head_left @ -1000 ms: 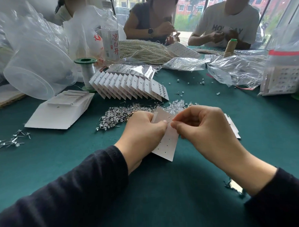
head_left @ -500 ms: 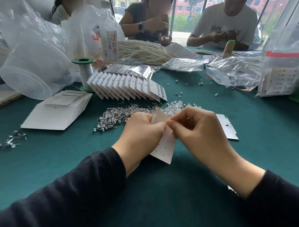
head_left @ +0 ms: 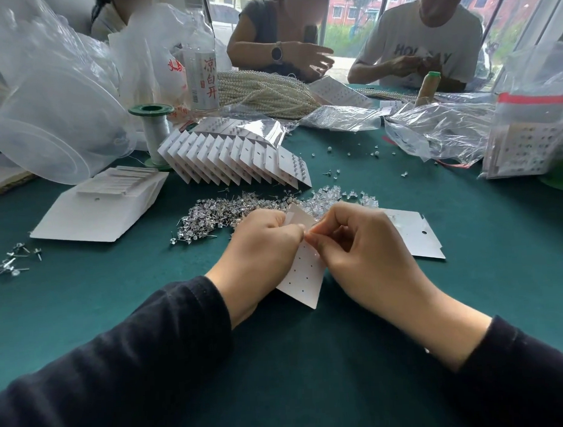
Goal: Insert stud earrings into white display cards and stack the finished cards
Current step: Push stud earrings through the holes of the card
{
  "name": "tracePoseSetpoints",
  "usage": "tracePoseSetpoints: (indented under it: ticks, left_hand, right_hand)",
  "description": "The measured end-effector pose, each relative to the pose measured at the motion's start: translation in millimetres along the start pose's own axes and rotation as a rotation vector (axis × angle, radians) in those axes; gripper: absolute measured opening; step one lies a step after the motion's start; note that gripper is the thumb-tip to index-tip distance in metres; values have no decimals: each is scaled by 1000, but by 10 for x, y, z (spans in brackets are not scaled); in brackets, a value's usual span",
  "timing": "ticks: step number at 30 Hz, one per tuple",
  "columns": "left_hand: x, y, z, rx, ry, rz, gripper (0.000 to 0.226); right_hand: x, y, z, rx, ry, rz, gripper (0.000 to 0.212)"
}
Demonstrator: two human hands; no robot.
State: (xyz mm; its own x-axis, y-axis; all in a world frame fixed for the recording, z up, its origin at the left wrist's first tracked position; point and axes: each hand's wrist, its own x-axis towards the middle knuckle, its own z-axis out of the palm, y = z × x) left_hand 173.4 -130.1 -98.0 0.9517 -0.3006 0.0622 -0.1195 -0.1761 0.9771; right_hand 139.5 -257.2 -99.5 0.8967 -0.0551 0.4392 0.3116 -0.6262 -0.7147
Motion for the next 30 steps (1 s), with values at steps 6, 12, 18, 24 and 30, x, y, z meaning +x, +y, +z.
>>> tracePoseSetpoints:
  ticks: [6, 12, 18, 24, 30]
  left_hand:
    - [3, 14, -23, -77, -35, -39, 14]
    - [11, 29, -38, -51, -78, -57, 15]
    - [37, 30, -51, 43, -91, -56, 19]
    - [22, 42, -53, 102, -93, -16, 18]
    - [-17, 57, -27, 150, -41, 68, 18]
  right_hand:
    - [-5, -32, -21, -54, -12, -11, 23]
    - [-13, -54, -83, -40, -23, 20, 12]
    - [-35, -116, -77, -178, 39, -7, 8]
    - [-46, -172, -72, -302, 21, -83, 7]
    - [-57, -210, -36, -359, 21, -114, 6]
